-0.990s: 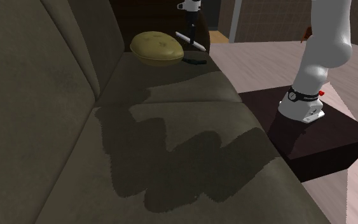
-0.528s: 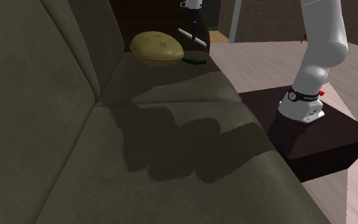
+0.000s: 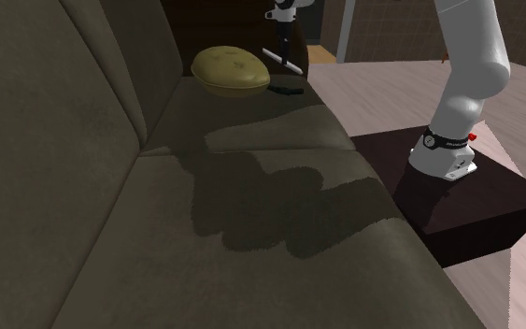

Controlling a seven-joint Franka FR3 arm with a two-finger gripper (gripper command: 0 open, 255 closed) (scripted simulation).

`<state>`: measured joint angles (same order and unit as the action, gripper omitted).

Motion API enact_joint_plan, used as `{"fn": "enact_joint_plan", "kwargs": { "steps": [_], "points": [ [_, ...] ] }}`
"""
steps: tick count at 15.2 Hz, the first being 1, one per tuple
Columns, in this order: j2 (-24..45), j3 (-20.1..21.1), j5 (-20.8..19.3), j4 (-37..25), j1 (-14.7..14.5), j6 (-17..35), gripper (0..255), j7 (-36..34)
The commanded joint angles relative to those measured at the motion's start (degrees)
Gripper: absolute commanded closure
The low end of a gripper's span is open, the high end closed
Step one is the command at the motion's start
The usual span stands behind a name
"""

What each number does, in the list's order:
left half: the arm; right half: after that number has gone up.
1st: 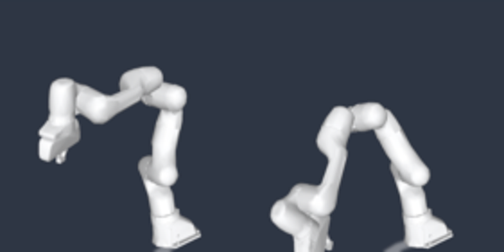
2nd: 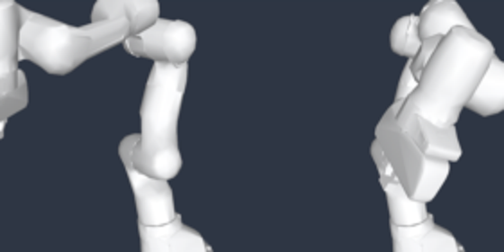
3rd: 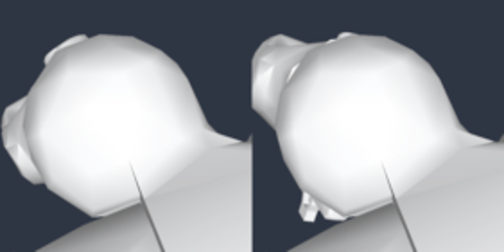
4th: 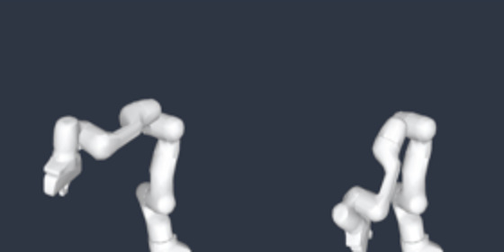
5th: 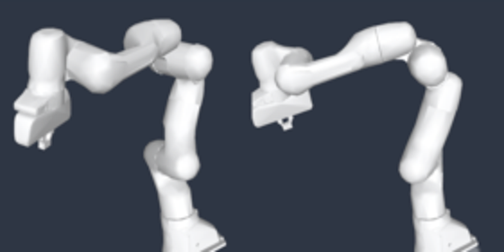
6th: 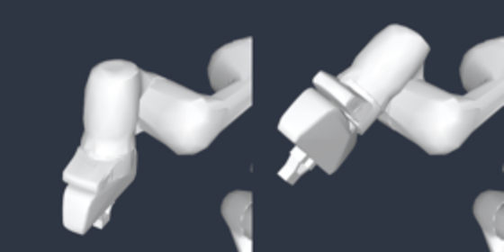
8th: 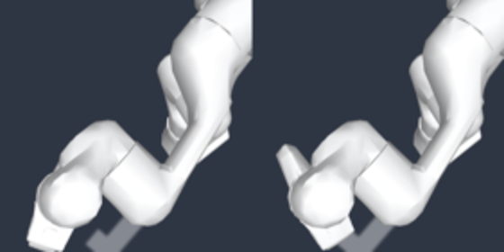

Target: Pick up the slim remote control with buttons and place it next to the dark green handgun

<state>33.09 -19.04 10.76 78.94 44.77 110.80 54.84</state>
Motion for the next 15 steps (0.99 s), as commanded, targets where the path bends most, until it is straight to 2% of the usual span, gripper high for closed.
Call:
{"fn": "enact_joint_plan", "kwargs": {
  "steps": [1, 8, 15],
  "points": [
    [0.3, 0.1, 0.1, 1.2, 0.0, 1.5, 255, 0.2],
    [2.0, 0.5, 0.8, 3.9, 0.0, 5.9, 255, 0.6],
    [2.0, 0.5, 0.8, 3.9, 0.0, 5.9, 255, 0.6]
  ]
}}
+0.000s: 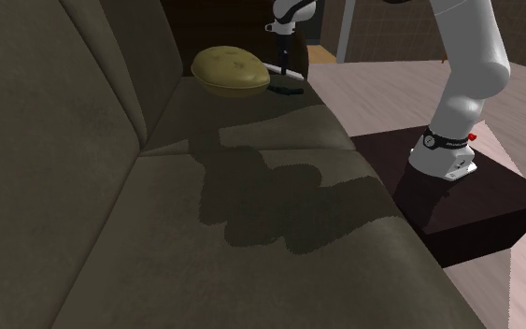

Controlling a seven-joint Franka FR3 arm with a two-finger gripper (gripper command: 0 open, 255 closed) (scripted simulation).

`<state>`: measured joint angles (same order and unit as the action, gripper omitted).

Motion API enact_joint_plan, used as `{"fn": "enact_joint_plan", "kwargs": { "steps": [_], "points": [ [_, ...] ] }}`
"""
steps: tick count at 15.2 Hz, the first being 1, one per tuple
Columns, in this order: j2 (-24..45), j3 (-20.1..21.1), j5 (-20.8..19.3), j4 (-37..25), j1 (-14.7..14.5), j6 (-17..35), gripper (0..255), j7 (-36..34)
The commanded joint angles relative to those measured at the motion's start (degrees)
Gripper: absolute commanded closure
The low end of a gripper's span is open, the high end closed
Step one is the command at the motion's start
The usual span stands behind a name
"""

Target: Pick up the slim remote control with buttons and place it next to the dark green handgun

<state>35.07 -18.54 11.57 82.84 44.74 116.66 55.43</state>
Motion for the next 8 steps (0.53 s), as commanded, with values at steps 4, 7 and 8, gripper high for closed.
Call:
{"fn": "enact_joint_plan", "kwargs": {
  "steps": [4, 7, 8],
  "points": [
    [0.0, 0.0, 0.0, 0.0, 0.0, 0.0, 0, 0.0],
    [0.0, 0.0, 0.0, 0.0, 0.0, 0.0, 0, 0.0],
    [-0.7, -0.2, -0.3, -0.8, 0.0, -1.5, 0, -0.2]
  ]
}}
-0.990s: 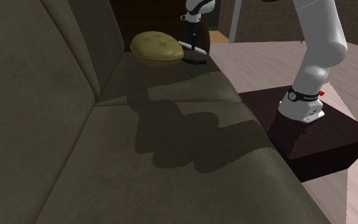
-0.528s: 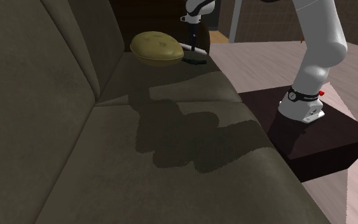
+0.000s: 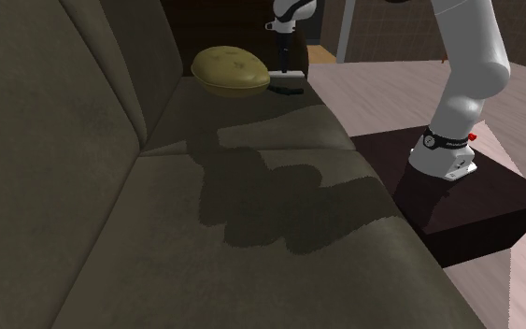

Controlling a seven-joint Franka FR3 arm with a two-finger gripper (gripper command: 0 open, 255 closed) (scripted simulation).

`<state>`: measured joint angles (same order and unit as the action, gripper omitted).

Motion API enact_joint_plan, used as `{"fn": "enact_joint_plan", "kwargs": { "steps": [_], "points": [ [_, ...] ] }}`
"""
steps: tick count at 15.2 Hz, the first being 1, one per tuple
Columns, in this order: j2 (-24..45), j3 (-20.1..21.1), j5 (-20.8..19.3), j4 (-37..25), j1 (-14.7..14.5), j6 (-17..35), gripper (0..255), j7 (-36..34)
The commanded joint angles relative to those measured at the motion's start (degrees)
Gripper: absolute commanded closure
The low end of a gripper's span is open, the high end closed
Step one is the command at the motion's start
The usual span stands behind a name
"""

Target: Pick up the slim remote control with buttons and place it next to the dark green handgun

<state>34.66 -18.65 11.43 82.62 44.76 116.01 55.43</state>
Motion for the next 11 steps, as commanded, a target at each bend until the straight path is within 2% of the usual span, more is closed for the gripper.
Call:
{"fn": "enact_joint_plan", "kwargs": {
  "steps": [1, 3, 11],
  "points": [
    [-0.9, -0.2, -0.4, -1.5, -0.1, -2.4, 0, -0.3],
    [-1.9, -0.4, -0.7, -3.5, -0.1, -5.3, 0, -0.6],
    [-1.9, -0.4, -0.7, -3.5, -0.1, -5.3, 0, -0.6]
  ]
}}
